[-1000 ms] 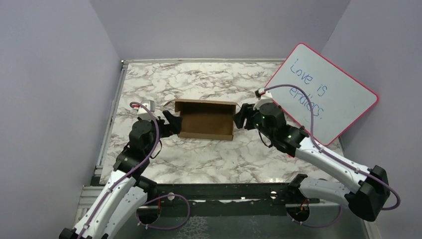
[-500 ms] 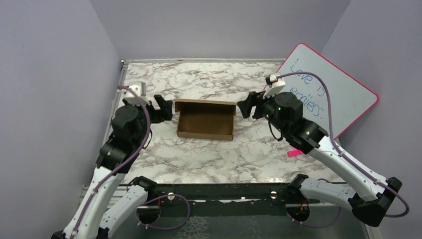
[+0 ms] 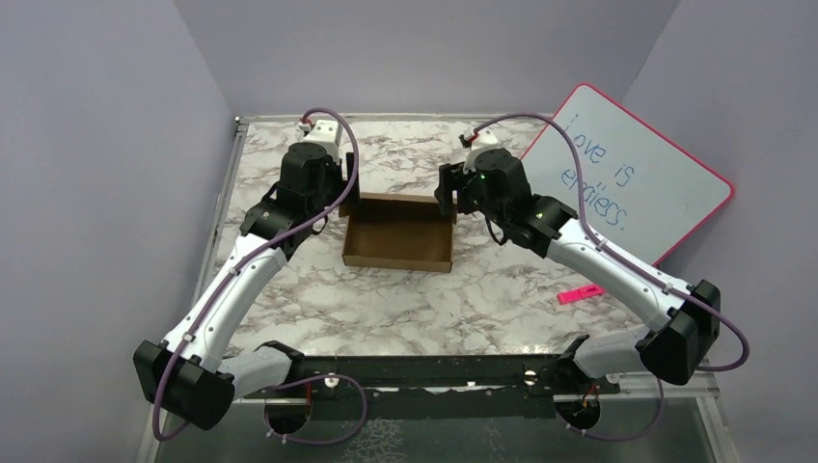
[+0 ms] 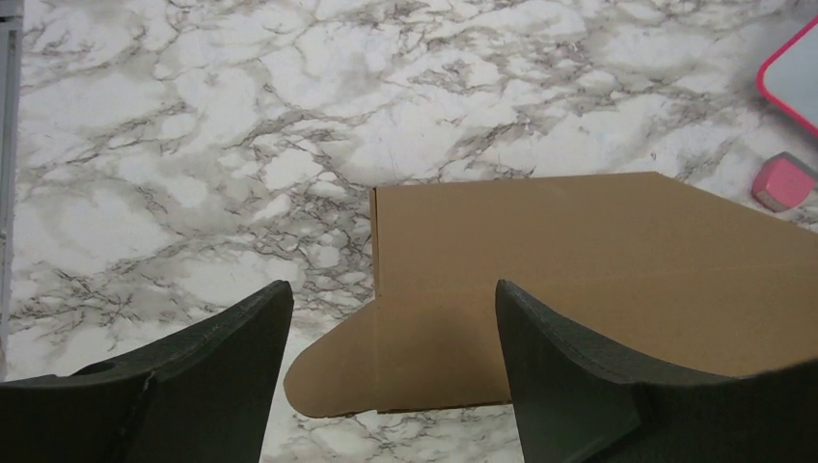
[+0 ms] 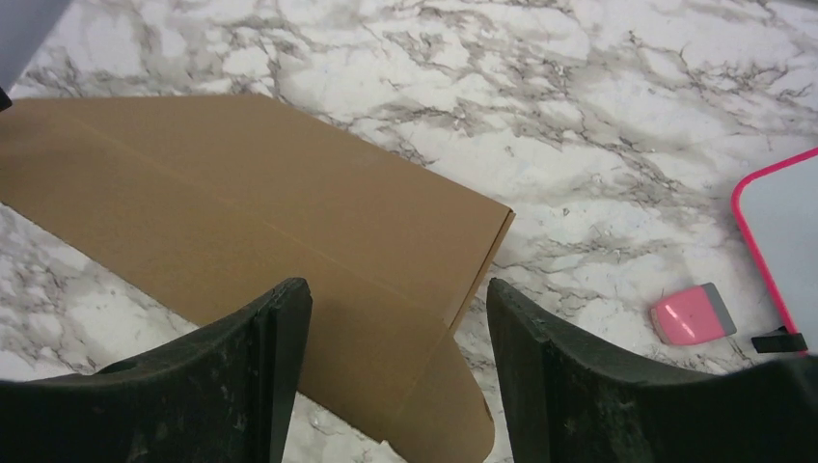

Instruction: Fold the paper box

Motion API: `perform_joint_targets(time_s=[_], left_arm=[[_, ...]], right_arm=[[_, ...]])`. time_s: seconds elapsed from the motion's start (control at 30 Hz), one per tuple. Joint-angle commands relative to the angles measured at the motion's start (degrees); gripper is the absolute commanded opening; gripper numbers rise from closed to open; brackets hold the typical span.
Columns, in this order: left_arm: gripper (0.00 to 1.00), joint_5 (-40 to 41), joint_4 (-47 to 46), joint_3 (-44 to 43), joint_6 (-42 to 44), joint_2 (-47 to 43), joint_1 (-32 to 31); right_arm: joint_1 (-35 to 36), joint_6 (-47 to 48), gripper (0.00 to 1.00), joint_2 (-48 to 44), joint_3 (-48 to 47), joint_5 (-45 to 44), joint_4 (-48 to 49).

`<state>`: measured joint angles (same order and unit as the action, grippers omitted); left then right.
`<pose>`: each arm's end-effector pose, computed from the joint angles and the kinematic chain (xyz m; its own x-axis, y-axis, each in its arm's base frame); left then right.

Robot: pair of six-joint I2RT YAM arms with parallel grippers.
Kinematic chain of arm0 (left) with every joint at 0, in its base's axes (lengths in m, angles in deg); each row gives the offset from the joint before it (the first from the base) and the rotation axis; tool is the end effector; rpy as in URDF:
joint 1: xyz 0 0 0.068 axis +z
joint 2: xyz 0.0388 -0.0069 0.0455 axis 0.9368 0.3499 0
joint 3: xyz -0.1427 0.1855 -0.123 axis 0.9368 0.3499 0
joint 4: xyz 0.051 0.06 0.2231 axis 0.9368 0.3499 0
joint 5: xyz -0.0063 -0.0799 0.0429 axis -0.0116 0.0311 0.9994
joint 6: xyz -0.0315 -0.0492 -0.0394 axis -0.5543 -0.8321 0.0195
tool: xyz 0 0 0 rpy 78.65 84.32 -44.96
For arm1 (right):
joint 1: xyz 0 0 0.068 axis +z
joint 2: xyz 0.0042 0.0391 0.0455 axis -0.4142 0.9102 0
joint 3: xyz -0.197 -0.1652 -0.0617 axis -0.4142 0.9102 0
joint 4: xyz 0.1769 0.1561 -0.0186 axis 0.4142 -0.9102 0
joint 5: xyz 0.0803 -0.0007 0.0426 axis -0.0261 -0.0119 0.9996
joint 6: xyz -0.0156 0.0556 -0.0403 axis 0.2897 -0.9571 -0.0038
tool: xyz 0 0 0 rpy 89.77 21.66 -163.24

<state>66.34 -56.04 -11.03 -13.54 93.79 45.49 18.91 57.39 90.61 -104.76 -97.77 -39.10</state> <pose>0.2305 -0.0894 0.3562 -0.4149 0.0081 -0.9098 0.1563 0.9857 -0.0625 0.2309 0.1971 0.3477 -0.3864 -0.0762 -0.9192 -0.4106 0.9066 0.0975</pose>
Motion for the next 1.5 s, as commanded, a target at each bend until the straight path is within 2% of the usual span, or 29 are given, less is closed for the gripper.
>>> perform_joint_targets(time_s=[0.0,0.23,0.47,0.97,1.2,1.33,1.47], left_arm=[[0.77,-4.7,0.9,2.5,1.3,0.9,0.0],[0.69,-10.6,0.8,8.5,-0.9,0.0,0.0],[0.65,-13.2,0.6,13.9,-4.0,-1.5,0.0],[0.52,-20.5,-5.0,27.6,-12.7,-4.5,-0.1],[0.53,-20.4,-7.0,33.2,-16.3,-10.5,-0.2],[0.57,-16.4,-8.0,33.7,-18.6,-16.3,-0.2],[0.57,-14.2,-13.7,35.2,-21.5,-19.7,-0.1]], right_arm=[[-0.4,-0.1,0.71,0.9,1.4,2.5,-2.7],[-0.4,-1.9,0.68,-0.9,8.3,3.6,-0.7],[-0.4,-3.7,0.66,-1.4,13.7,3.9,1.4],[-0.5,-7.5,0.61,-3.5,28.2,3.7,12.7],[-0.5,-8.5,0.6,-5.2,33.4,4.2,18.9],[-0.4,-10.0,0.6,-8.1,35.1,5.5,22.3],[-0.4,-10.4,0.61,-11.3,34.9,5.6,23.2]])
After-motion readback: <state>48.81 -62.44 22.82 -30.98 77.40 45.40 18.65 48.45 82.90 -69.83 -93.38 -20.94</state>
